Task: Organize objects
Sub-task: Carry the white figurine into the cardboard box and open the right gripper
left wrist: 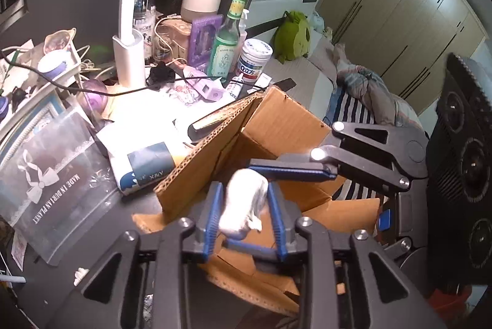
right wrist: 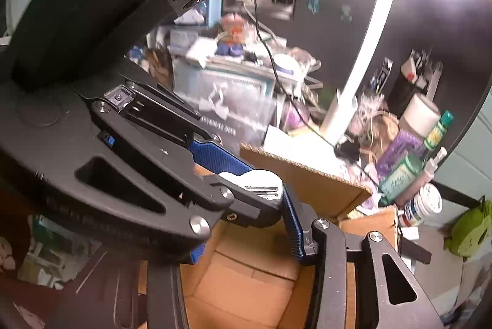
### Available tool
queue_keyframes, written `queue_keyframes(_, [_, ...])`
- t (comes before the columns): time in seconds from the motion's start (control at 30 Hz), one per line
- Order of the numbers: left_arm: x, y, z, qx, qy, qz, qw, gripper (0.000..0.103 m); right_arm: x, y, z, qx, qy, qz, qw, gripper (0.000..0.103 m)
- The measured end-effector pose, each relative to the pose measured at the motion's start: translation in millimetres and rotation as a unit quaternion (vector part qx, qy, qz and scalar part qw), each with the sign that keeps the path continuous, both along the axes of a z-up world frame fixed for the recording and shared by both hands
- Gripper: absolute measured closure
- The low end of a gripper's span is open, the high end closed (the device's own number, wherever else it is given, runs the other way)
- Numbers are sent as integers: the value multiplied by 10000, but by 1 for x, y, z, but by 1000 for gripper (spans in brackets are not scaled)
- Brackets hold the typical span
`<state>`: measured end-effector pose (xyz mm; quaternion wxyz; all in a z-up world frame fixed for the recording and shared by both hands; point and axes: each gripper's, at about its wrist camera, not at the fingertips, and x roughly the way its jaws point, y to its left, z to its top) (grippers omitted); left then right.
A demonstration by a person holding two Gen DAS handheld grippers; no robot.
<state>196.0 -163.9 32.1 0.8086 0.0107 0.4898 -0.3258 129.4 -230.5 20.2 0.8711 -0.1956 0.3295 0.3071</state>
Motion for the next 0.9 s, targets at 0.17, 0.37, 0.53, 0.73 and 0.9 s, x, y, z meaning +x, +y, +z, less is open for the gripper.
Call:
queue_keyframes(0.17, [-6,8,9,134,-343,138,9992,32,6,-2,-9,-197,211,-71,9996,21])
queue_keyframes(0.37, [-24,40,27,-6,-663,439,9968,26,1,-1,0,-162,13,-101,9998,14])
queue_keyframes(0.53, [-53,85,45,-97,-1077,816,9908,17,-27,16,18,21,-564,216,9982,0])
queue_keyframes(0.73, [-87,151,37,-52,-1373,1583,9778,15,-57,62,14,262,-399,1012,9937,0])
queue_keyframes(0.9, [-114,202,4,1,-1413,2240,9643,15,-74,110,-14,336,42,1615,9863,0])
